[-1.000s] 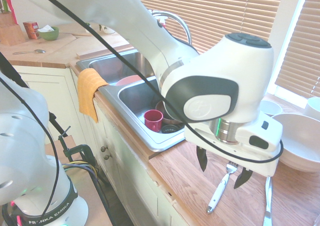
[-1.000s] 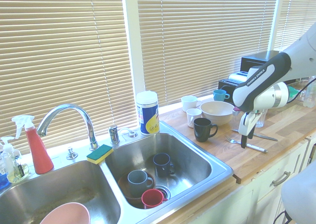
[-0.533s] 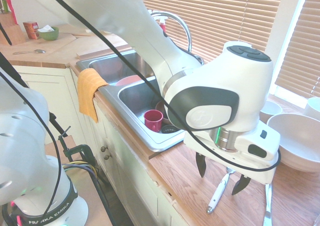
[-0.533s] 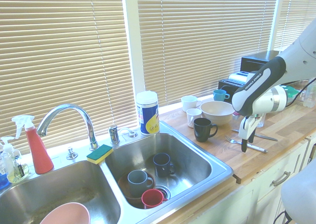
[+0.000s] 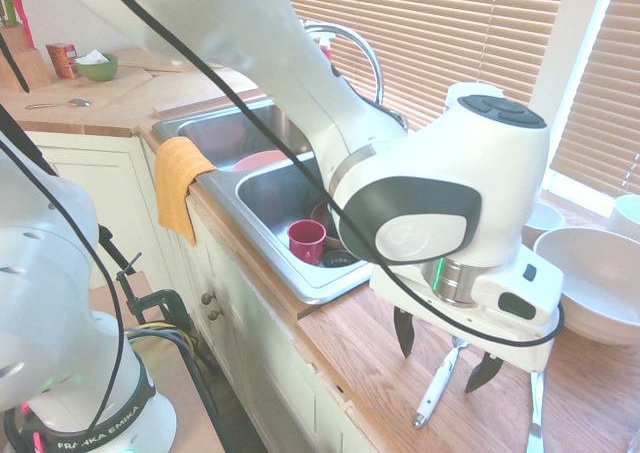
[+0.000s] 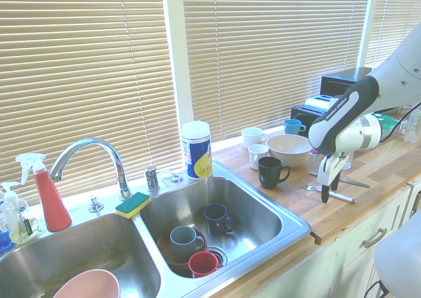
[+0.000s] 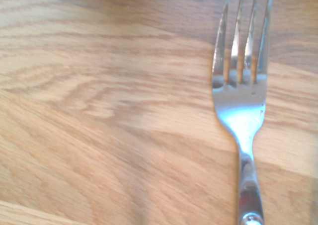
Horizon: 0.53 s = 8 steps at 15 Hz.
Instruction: Put the fork into the sink
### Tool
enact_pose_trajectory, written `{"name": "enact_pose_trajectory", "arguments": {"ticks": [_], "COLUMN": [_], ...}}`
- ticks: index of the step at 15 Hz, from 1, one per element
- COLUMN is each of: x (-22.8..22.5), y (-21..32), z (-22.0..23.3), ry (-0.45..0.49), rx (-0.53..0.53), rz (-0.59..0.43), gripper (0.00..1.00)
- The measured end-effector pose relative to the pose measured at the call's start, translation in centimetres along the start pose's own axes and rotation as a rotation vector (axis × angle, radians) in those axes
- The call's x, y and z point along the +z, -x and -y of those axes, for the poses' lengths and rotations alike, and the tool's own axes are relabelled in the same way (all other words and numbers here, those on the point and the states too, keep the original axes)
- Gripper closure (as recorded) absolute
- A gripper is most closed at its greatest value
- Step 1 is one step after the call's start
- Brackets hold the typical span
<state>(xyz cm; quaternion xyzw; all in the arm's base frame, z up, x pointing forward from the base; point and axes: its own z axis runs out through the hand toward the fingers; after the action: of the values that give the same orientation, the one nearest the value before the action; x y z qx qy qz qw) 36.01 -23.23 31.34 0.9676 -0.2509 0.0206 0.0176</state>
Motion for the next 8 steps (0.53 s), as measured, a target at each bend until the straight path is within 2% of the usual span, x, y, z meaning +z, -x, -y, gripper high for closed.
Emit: {"name": "enact_pose_trajectory", "arguments": {"ticks": [8], "x": [0.07], "y": [0.07], "z": [-0.35], "ry": [-0.011], "rx": [0.020], "rz": [0.006], "gripper": [1.00]}}
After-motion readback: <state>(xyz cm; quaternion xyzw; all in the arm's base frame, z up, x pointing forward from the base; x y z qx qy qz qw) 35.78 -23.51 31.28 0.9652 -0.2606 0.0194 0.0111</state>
